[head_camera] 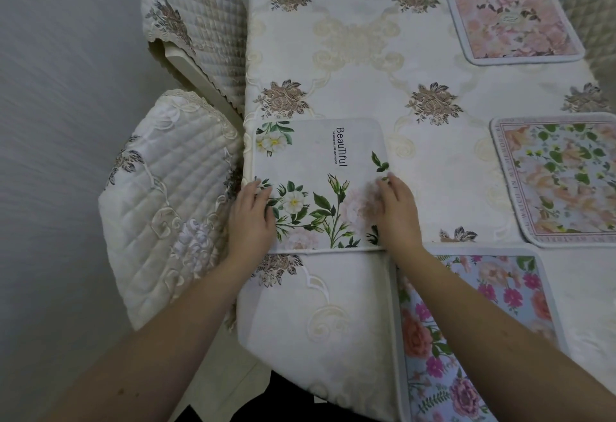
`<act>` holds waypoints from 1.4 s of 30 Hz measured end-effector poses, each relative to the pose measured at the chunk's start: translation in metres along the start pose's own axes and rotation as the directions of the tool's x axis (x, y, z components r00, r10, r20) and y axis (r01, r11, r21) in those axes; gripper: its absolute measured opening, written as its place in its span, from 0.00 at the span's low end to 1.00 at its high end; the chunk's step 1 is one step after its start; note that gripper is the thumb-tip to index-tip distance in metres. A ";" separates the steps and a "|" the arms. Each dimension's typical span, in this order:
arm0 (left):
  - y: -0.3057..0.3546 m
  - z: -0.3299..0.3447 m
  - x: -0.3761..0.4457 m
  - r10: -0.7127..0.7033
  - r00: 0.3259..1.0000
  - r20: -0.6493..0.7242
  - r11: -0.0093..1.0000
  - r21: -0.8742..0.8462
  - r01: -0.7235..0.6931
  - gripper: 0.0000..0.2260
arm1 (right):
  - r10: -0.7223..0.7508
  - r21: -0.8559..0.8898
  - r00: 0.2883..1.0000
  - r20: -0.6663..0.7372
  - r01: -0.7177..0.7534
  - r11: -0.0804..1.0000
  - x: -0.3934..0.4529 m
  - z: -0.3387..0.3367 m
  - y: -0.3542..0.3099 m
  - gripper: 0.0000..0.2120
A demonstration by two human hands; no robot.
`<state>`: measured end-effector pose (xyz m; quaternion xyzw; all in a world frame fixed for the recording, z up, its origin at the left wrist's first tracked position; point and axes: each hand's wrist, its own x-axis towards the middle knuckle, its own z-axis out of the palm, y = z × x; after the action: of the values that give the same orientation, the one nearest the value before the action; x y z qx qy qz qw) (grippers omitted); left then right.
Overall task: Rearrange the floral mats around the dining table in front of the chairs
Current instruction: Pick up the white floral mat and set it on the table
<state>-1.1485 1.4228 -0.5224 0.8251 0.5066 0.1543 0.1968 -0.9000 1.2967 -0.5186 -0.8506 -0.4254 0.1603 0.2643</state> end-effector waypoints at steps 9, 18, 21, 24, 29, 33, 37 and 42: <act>0.036 0.048 -0.007 0.059 0.969 0.239 0.965 0.235 -0.116 0.25 | -0.142 -0.249 0.970 0.199 0.190 0.950 -0.007 0.061 -0.051 0.26; -0.001 0.035 0.009 0.102 0.961 0.256 0.947 0.269 -0.173 0.29 | 0.007 -0.345 0.992 0.127 0.037 0.938 -0.001 0.041 -0.011 0.32; -0.021 0.023 0.027 0.067 0.959 0.275 0.950 0.277 -0.146 0.31 | 0.100 -0.333 0.992 0.080 -0.068 0.940 0.006 0.033 -0.006 0.34; -0.032 0.010 0.046 0.027 0.971 0.239 0.928 0.354 -0.114 0.32 | 0.132 -0.306 0.989 0.062 -0.107 0.946 0.015 0.033 -0.017 0.32; 0.003 0.011 0.073 0.097 0.985 0.143 0.955 0.265 -0.132 0.27 | -0.124 -0.175 0.990 0.067 0.134 0.975 0.046 0.048 -0.074 0.28; 0.027 0.028 0.093 0.132 0.984 0.122 0.969 0.195 -0.154 0.24 | -0.232 -0.171 0.970 0.067 0.240 0.956 0.084 0.063 -0.099 0.25; 0.028 0.047 0.109 0.099 0.981 0.165 0.972 0.193 -0.131 0.24 | -0.223 -0.235 0.965 0.137 0.251 0.939 0.107 0.081 -0.094 0.25; 0.018 0.056 0.119 0.096 0.977 0.191 0.959 0.245 -0.142 0.26 | -0.241 -0.353 0.952 0.192 0.295 0.888 0.111 0.093 -0.074 0.26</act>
<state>-1.0566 1.5128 -0.5561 0.8831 0.4522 0.0249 0.1227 -0.9285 1.4530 -0.5558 -0.8047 -0.5795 0.0977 0.0844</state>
